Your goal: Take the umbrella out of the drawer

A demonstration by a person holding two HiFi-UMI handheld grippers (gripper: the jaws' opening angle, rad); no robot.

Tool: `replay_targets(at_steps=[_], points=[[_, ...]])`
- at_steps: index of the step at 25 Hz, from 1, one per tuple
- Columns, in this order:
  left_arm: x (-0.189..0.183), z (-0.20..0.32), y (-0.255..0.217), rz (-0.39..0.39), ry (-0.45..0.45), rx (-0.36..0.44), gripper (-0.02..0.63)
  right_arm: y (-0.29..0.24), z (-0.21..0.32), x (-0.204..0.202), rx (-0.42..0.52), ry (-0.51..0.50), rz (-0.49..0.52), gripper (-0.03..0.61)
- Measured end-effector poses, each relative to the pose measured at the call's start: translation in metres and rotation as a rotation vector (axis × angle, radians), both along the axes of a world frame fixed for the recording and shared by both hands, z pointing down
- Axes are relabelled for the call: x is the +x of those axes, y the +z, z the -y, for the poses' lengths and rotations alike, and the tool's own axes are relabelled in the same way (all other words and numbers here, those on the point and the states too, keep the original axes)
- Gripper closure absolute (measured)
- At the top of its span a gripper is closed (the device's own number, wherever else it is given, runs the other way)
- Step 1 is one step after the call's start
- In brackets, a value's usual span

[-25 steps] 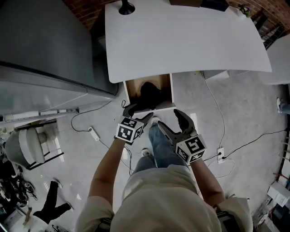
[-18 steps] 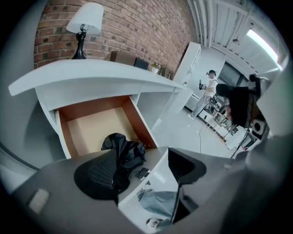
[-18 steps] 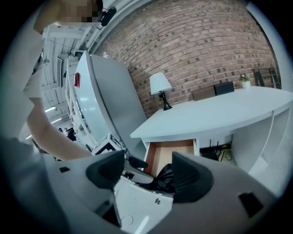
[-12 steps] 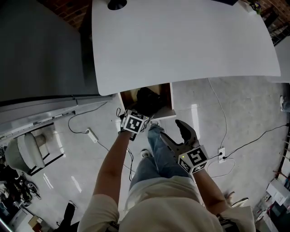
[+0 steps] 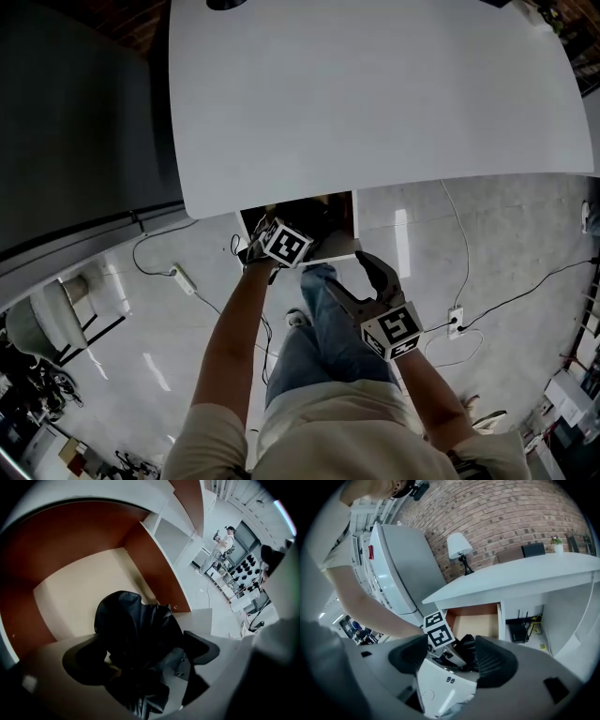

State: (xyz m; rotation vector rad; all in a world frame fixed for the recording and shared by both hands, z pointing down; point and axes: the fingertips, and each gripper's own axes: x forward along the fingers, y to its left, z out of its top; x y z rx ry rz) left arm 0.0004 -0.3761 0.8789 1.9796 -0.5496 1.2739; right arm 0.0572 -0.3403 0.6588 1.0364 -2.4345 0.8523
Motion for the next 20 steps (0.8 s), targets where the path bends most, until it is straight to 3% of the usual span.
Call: replay_targets(at_steps=[4,10,16,18,20], points=[[0.000,0.000,0.024,0.048,0.065,-0.031,0.115,0.012,0.012,-0.001,-0.013,0.010,0.014,0.282],[-0.003,-0.008,0.048,0.110,0.068,-0.153,0.117,0.023,0.017,0.006,-0.030,0.035,0.014,0.290],[0.006,0.002,0.049,0.055,0.047,-0.176,0.121,0.032,0.017,0.007,-0.047,0.043,0.007,0.291],[0.005,0.000,0.048,0.060,0.063,-0.180,0.140,0.031,0.018,0.008,-0.048,0.046,0.006,0.293],[0.001,-0.003,0.045,0.084,0.108,-0.154,0.202,0.030,0.017,0.008,-0.050,0.051,0.006,0.304]])
